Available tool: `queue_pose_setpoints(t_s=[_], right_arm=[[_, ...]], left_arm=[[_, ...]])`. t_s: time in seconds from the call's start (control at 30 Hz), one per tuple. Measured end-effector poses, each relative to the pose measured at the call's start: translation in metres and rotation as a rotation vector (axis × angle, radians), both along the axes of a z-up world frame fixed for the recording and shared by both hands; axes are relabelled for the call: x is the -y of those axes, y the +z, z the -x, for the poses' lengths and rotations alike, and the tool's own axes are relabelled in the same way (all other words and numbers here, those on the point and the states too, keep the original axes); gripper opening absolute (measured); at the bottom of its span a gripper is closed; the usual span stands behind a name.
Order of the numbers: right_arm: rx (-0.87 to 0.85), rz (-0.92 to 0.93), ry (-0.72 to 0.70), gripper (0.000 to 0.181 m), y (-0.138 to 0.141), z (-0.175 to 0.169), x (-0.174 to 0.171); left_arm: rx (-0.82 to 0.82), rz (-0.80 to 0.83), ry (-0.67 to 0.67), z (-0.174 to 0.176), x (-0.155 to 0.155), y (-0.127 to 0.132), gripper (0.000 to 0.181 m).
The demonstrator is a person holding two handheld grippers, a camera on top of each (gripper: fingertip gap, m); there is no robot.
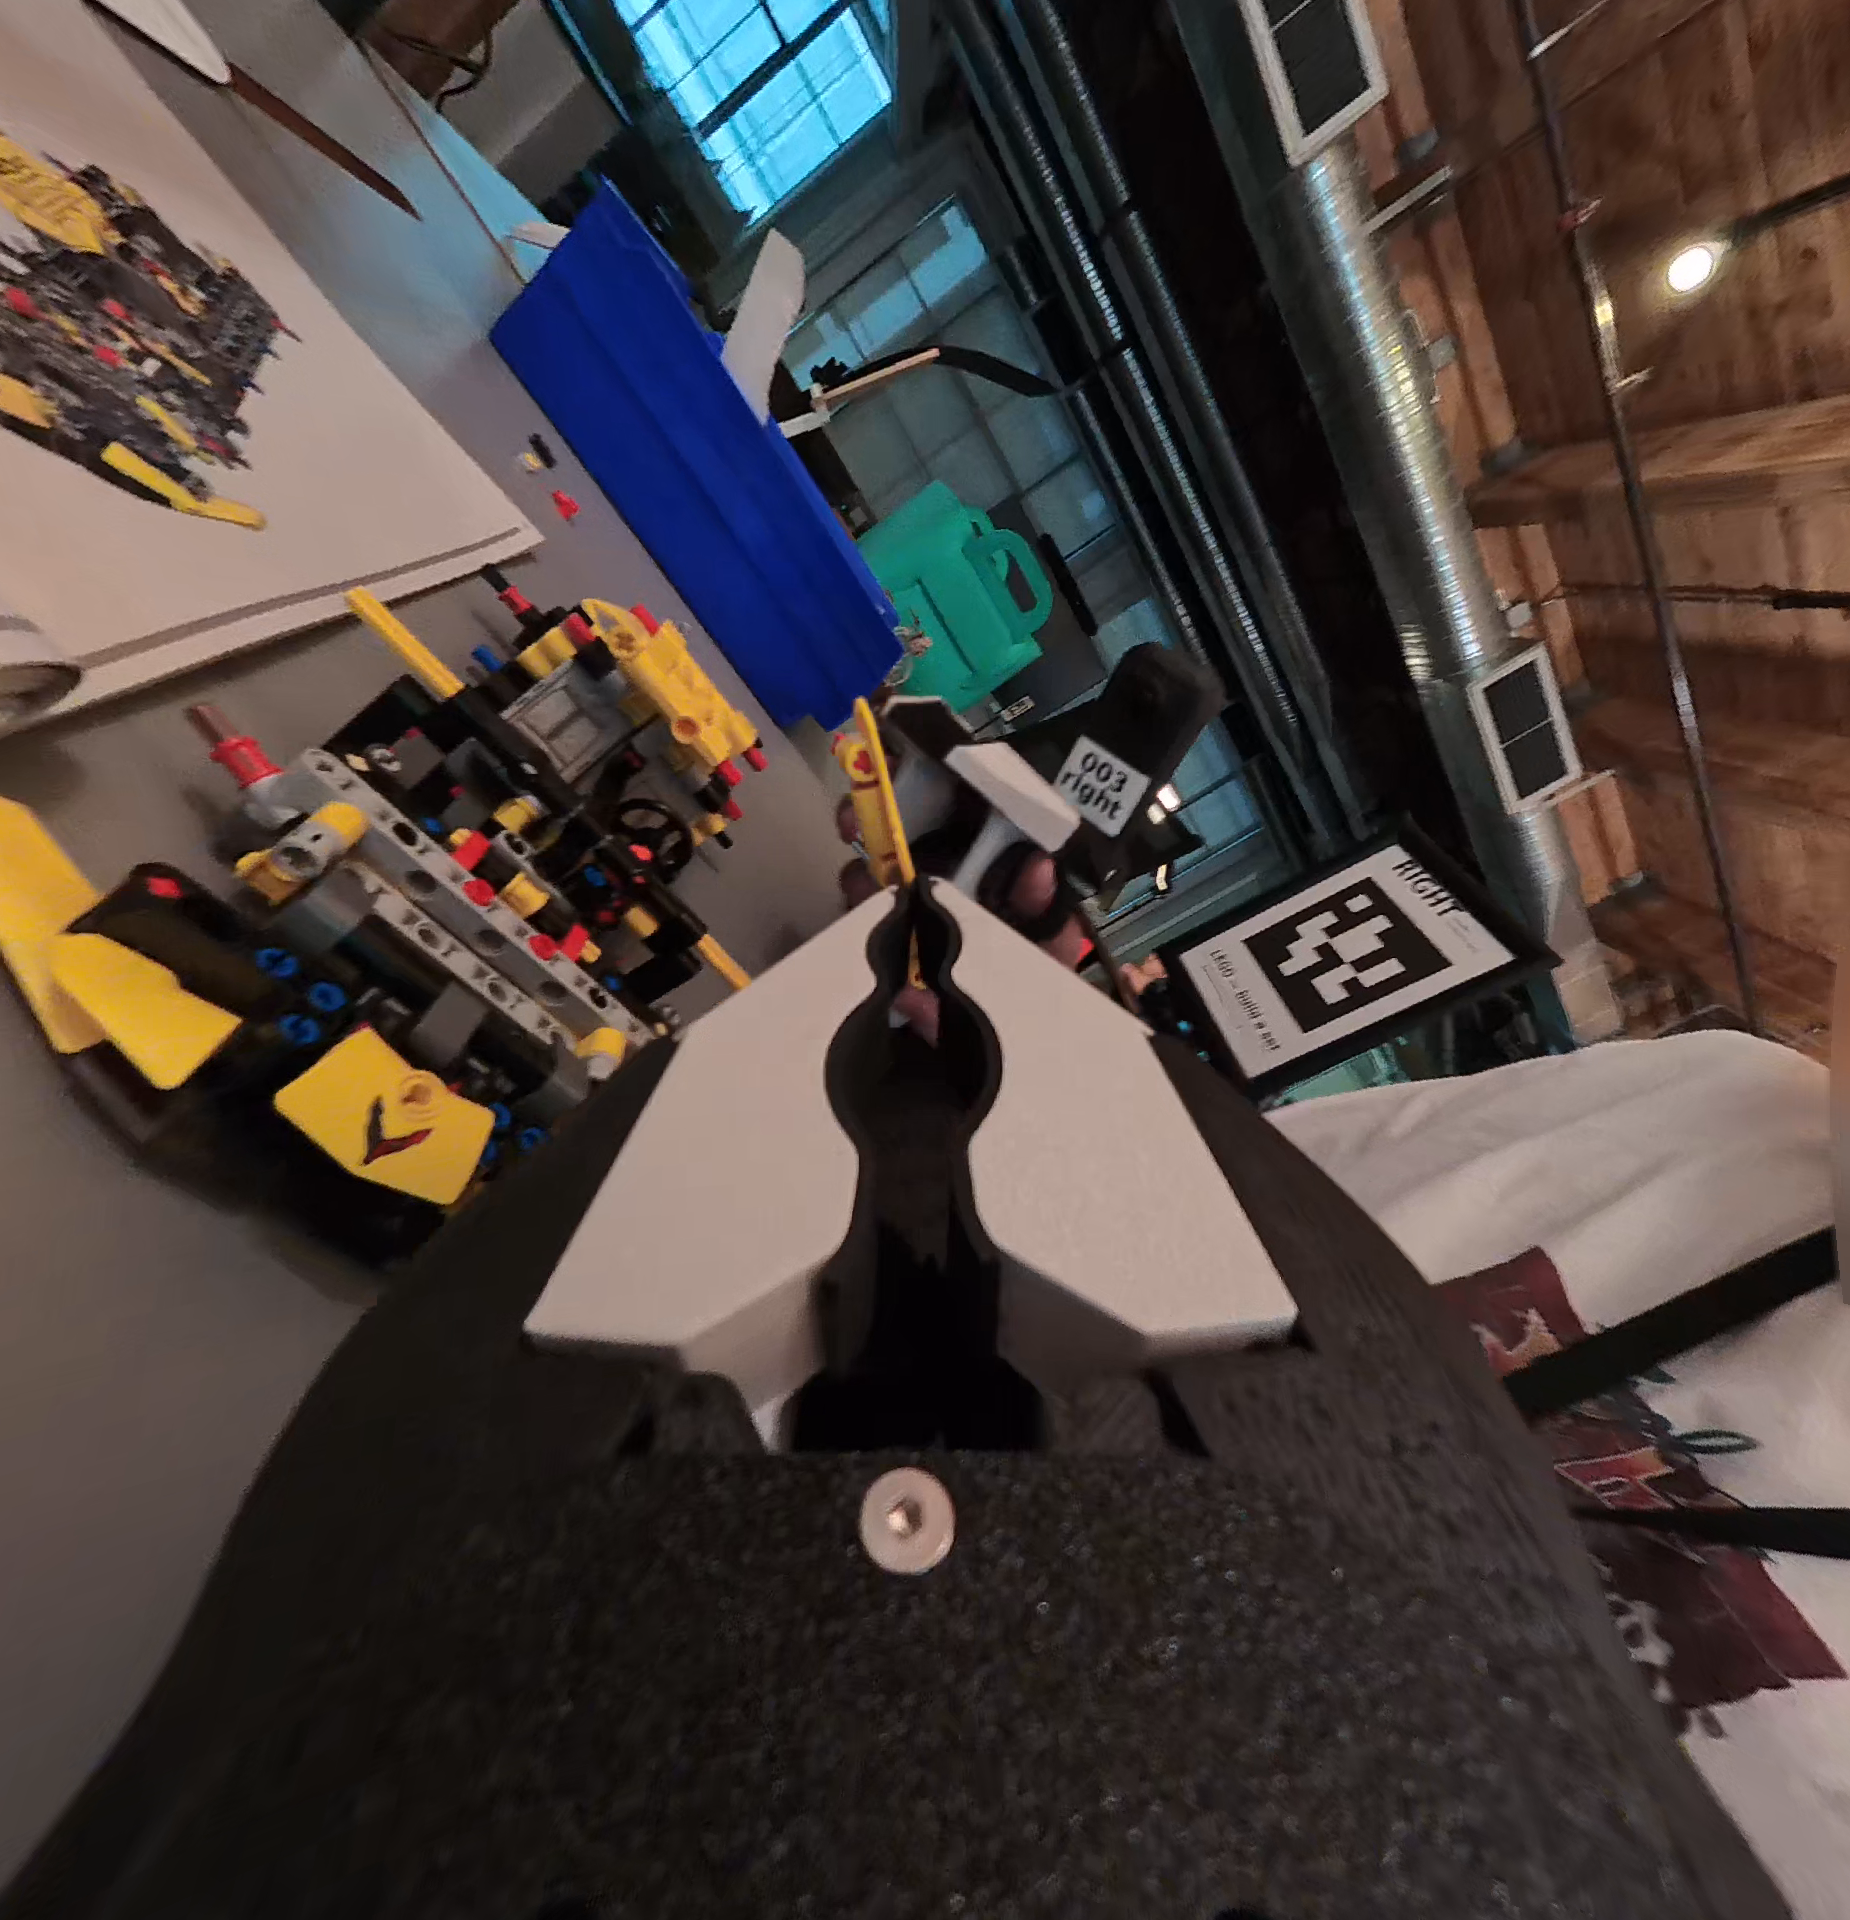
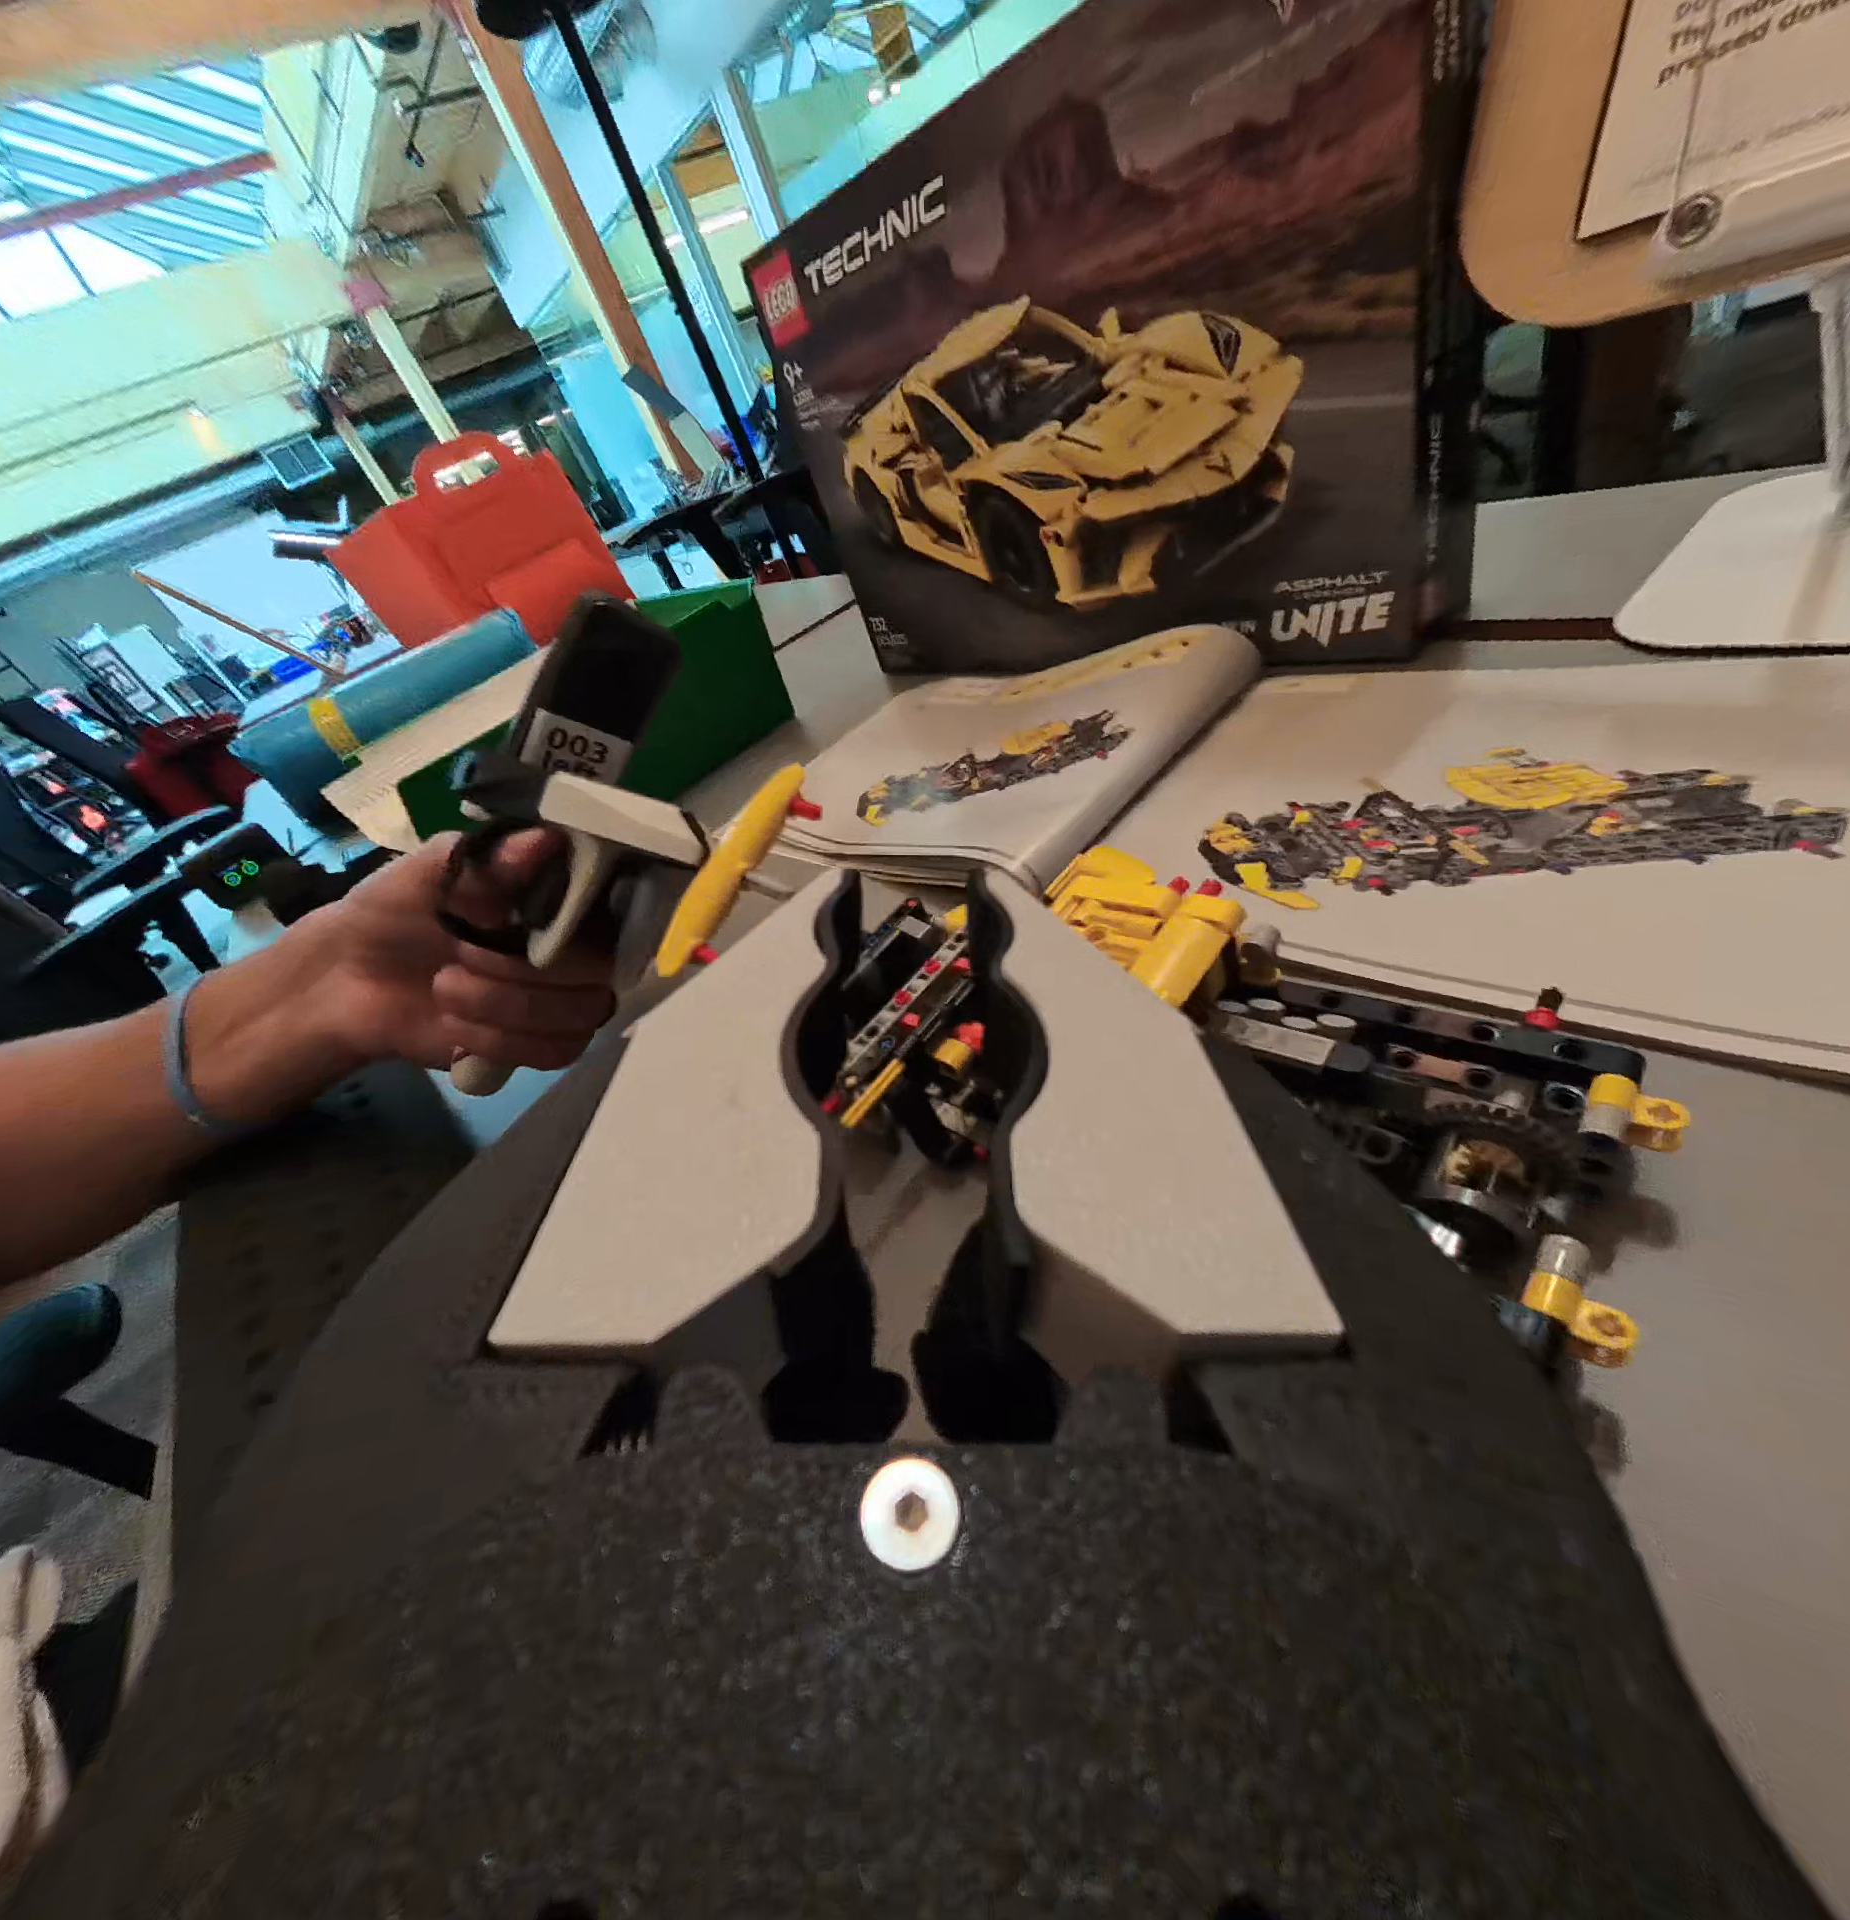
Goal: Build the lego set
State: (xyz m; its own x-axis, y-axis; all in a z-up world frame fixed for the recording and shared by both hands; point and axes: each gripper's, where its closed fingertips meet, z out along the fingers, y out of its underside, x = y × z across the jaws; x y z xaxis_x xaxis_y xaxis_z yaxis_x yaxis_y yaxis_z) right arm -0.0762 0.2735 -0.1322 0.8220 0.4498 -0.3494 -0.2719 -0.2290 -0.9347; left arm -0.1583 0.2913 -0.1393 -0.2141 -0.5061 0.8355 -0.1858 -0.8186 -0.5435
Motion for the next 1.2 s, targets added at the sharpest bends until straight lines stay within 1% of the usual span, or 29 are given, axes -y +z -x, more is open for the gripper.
queue_pose_setpoints(t_s=[0.03, 0.1, 0.17, 0.27, 0.33, 0.57, 1.2], right_arm=[[-0.001, 0.015, -0.020, 0.017, -0.002, -0.004, -0.002], [-0.003, 0.024, -0.105, 0.015, -0.004, -0.020, -0.006], [-0.076, 0.020, -0.154, 0.016, -0.002, -0.035, -0.007], [-0.200, 0.046, -0.168, 0.017, -0.003, -0.047, -0.008], [-0.239, 0.061, -0.152, 0.018, -0.004, -0.048, -0.008], [-0.172, 0.053, -0.134, 0.019, -0.005, -0.038, -0.009], [-0.203, 0.063, -0.117, 0.018, -0.006, -0.038, -0.009]], left_arm=[[-0.020, -0.020, 0.006, -0.001, 0.000, -0.003, 0.000], [-0.035, -0.046, 0.015, -0.001, 0.000, -0.006, 0.000], [-0.041, -0.052, 0.022, -0.001, 0.000, -0.007, 0.000], [-0.043, -0.053, 0.030, -0.001, -0.002, -0.008, 0.000], [-0.048, -0.049, 0.035, -0.001, -0.004, -0.009, 0.000], [-0.060, -0.029, 0.026, -0.002, -0.002, -0.013, 0.000], [-0.067, -0.008, 0.024, 0.002, -0.004, -0.012, 0.000]])
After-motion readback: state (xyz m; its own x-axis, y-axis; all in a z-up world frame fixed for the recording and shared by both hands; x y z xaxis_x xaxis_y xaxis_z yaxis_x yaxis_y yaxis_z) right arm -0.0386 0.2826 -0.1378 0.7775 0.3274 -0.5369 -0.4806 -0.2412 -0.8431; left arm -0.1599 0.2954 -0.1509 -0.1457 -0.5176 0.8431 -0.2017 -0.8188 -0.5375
